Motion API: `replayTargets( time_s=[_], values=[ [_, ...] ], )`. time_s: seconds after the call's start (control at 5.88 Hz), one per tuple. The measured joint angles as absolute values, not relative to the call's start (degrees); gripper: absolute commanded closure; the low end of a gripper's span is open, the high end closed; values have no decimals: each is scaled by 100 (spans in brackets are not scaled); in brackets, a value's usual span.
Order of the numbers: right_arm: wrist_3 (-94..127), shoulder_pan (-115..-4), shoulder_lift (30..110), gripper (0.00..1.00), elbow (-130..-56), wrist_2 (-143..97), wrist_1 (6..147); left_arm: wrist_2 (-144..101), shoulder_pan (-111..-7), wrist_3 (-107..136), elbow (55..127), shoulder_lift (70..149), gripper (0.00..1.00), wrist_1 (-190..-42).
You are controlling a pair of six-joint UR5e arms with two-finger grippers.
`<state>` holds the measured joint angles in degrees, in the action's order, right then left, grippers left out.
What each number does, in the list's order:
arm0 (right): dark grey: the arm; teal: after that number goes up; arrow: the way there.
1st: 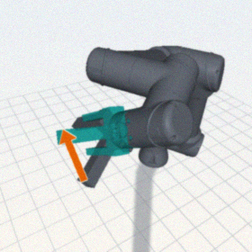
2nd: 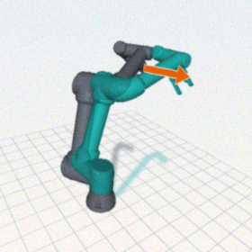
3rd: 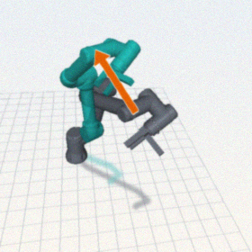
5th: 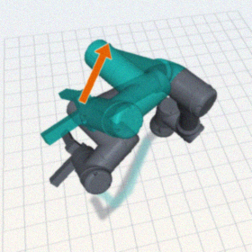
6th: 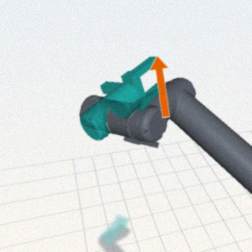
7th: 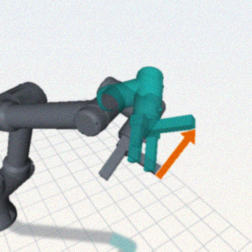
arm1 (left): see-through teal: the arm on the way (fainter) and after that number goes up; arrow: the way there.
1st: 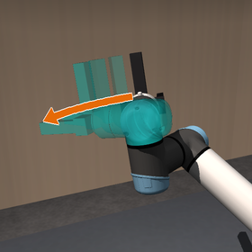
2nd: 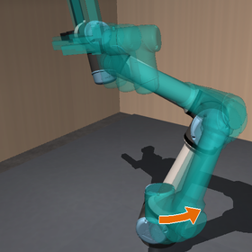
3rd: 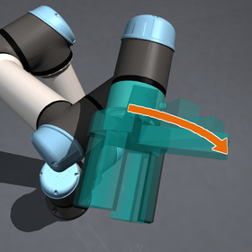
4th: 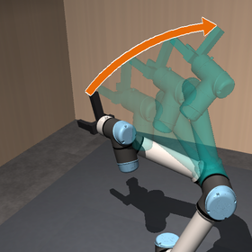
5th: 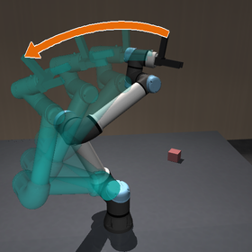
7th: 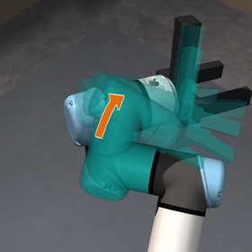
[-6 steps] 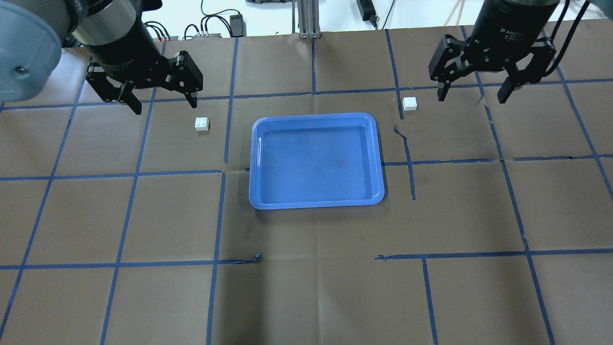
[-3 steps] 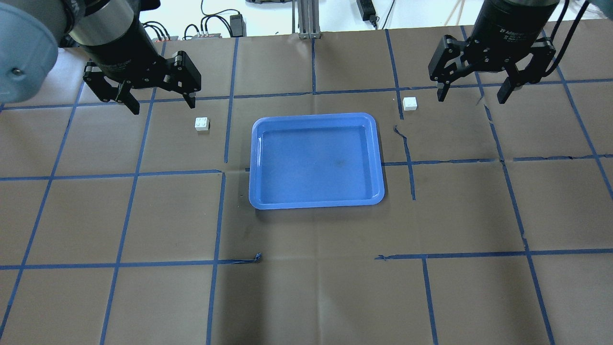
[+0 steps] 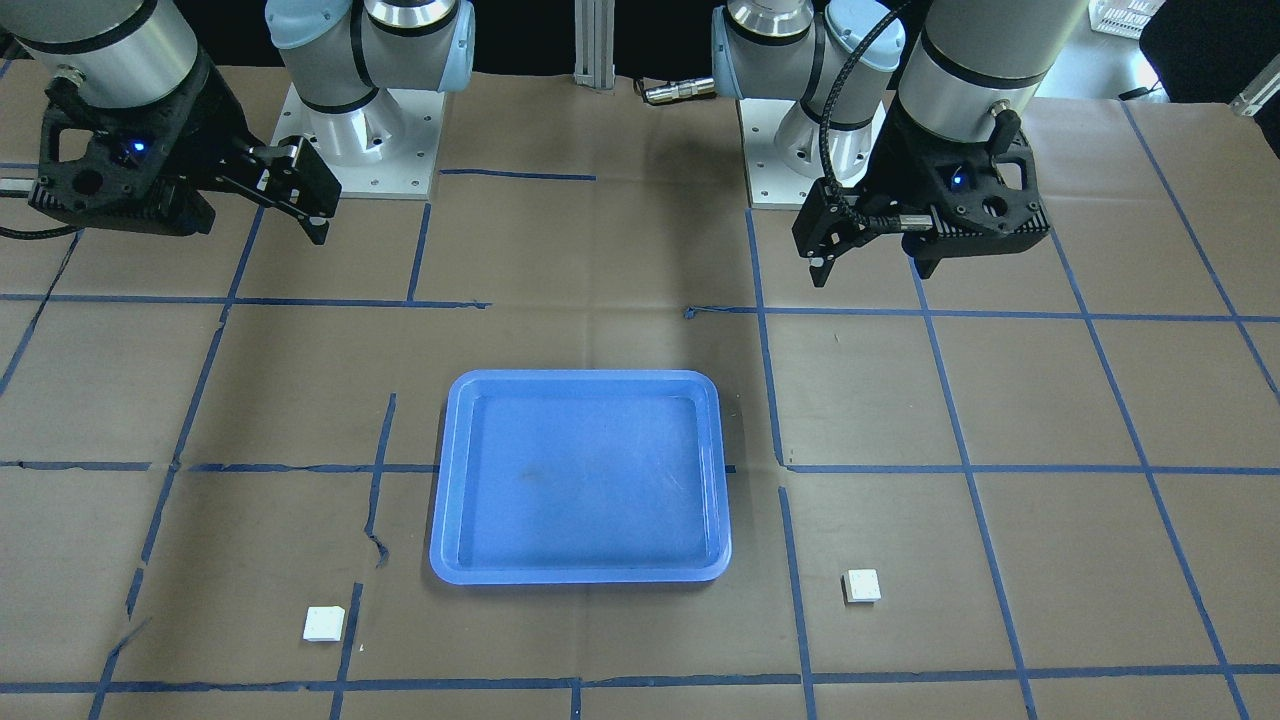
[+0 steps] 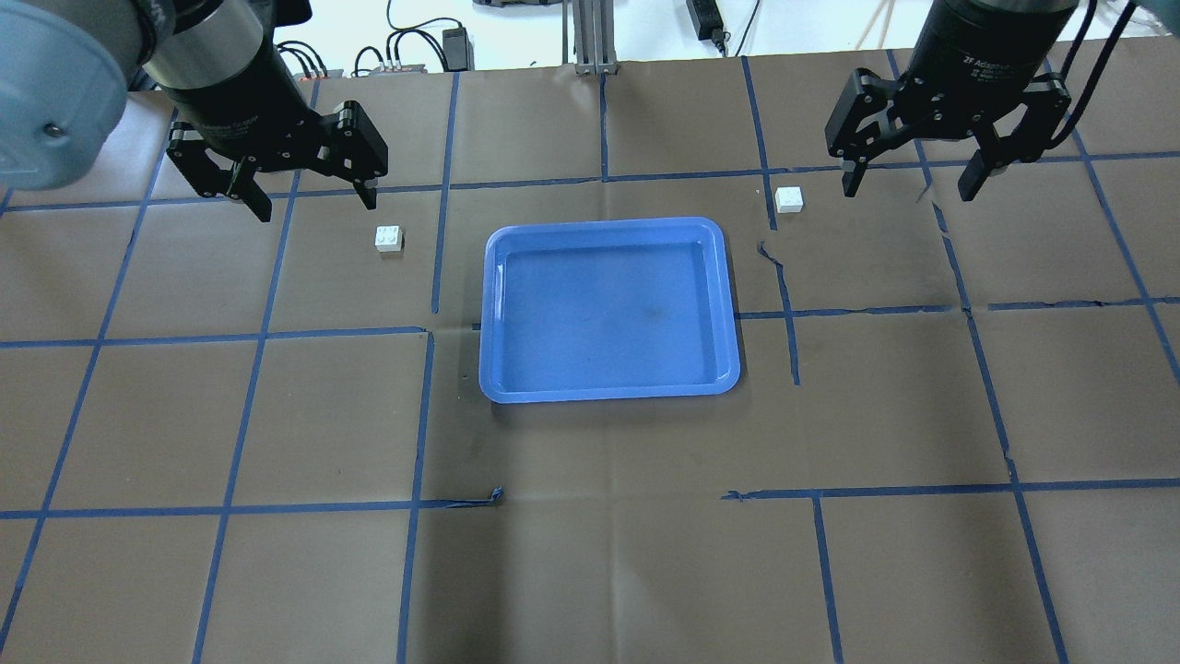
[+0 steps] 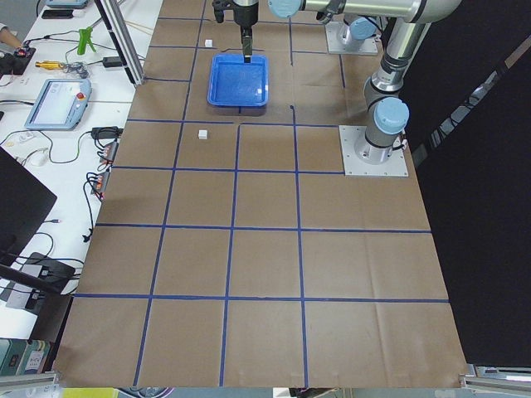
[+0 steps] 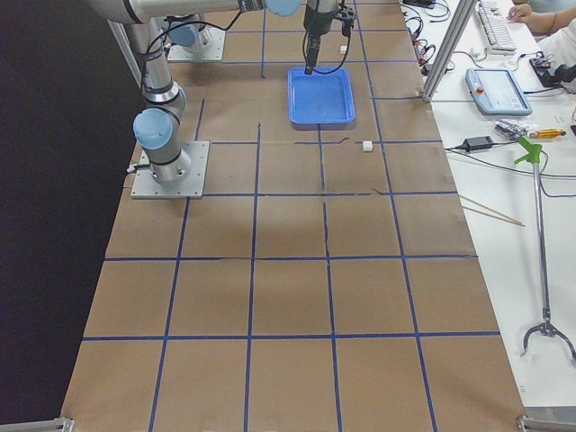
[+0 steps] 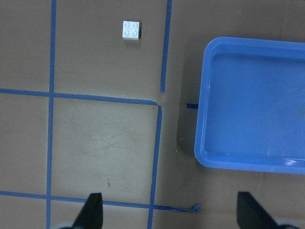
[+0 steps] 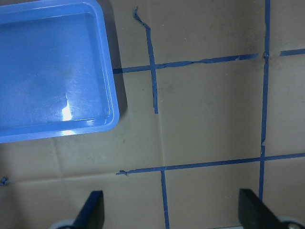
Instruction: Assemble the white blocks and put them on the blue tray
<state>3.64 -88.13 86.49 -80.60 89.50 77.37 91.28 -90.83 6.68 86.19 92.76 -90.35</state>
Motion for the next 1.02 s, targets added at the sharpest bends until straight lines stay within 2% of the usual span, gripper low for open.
replayTargets(
  time_s=[0.34,1.02],
  values=[
    [-102,-8813,8670,0,-8059,8945,7732,9132,-9011,641,8654,9691,1,-8978],
    [-4129,-8789,8525,0,-8053,8971,8170,9128,-8534,-70,8881,11082,1,-7026]
  ],
)
